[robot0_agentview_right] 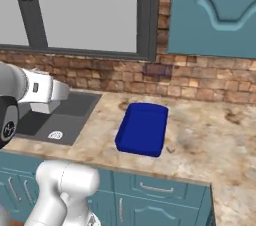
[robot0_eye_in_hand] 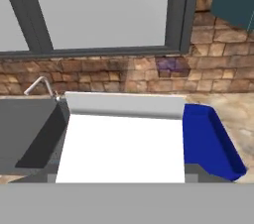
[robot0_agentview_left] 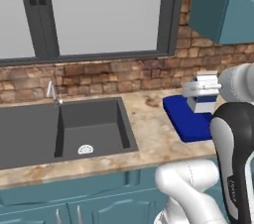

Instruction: Take out the milk from the fridge and place it on the tray on the counter. Then take the sugar cube near the tray and place it in the tray.

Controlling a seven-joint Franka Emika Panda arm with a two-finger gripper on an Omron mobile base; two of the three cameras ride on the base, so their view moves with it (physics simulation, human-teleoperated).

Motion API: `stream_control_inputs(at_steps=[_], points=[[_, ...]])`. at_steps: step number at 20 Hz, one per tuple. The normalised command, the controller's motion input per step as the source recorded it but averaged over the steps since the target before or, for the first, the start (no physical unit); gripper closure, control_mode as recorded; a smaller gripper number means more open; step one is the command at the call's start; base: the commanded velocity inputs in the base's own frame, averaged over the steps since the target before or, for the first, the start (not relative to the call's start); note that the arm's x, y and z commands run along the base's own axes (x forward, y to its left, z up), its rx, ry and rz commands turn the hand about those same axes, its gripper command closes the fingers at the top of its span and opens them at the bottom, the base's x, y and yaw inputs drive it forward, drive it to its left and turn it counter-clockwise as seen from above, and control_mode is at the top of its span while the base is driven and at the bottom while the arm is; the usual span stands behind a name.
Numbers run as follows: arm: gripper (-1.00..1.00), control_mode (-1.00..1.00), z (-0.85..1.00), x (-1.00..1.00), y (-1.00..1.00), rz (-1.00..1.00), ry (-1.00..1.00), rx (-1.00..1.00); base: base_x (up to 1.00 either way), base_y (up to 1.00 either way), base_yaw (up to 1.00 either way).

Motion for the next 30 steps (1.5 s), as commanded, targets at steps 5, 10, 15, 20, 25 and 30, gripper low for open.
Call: stream_control_inputs(at_steps=[5,10,15,20,25,30], points=[[1.0,1.0,0.0,0.0,0.0,0.0,0.0,0.0,0.11,-0.35,-0.14],[1.0,1.0,0.0,0.0,0.0,0.0,0.0,0.0,0.84,-0.46,-0.01],[1.0,1.0,0.0,0.0,0.0,0.0,0.0,0.0,1.0,-0.69,0.0],[1.0,1.0,0.0,0.0,0.0,0.0,0.0,0.0,0.9,-0.49,-0.07],[1.0,1.0,0.0,0.0,0.0,0.0,0.0,0.0,0.58,-0.18,-0.31],[1.0,-1.0,-0.13,0.2,-0.09,-0.12,0.04,0.0,0.29,-0.13,-0.2]])
